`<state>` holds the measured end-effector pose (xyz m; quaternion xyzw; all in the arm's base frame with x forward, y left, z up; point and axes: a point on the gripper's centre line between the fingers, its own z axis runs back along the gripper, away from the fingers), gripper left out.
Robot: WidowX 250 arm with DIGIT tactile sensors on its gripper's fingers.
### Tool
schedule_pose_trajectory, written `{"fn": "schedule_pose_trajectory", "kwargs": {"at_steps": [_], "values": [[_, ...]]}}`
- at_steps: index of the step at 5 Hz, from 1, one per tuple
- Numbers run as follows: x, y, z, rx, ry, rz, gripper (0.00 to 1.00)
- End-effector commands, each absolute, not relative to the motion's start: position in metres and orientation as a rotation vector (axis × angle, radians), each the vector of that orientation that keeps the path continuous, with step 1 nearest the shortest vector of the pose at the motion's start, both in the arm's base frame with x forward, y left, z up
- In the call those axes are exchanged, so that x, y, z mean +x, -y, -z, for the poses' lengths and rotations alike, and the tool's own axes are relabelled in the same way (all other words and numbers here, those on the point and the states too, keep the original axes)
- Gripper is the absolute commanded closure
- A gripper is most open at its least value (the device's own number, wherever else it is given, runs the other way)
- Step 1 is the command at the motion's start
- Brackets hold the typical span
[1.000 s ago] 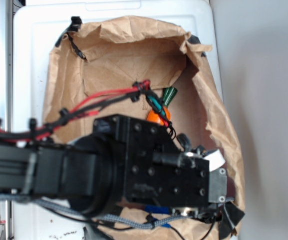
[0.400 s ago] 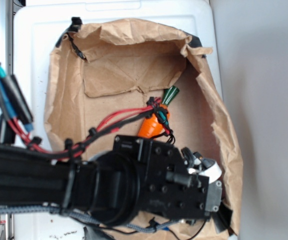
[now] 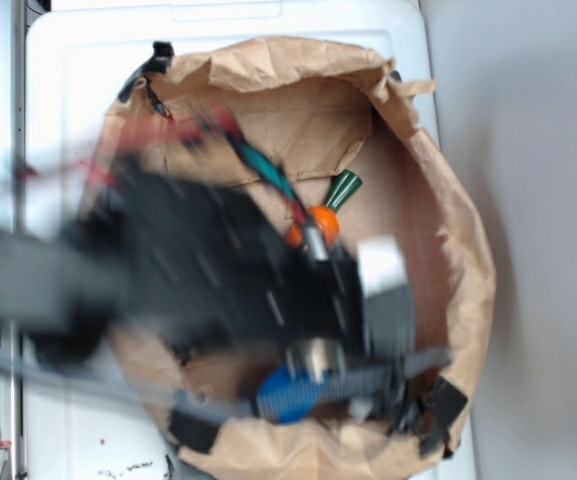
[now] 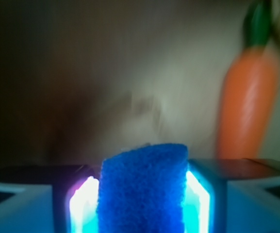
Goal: Grab the blue sponge.
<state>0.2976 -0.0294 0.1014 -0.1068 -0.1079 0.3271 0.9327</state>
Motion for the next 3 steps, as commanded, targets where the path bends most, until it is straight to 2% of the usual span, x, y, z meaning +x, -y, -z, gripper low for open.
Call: {"fn": "schedule_pose_trajectory", "kwargs": {"at_steps": [1,2,3], "values": [[0.293,-0.035,-0.164,-0.086,0.287,-0.67,1.0],[0.294,-0.041,-0.182,-0.066,0.268,-0.614,1.0],[0.296,-0.036,-0.188,-0.016,0.301,-0.56,1.0]]}}
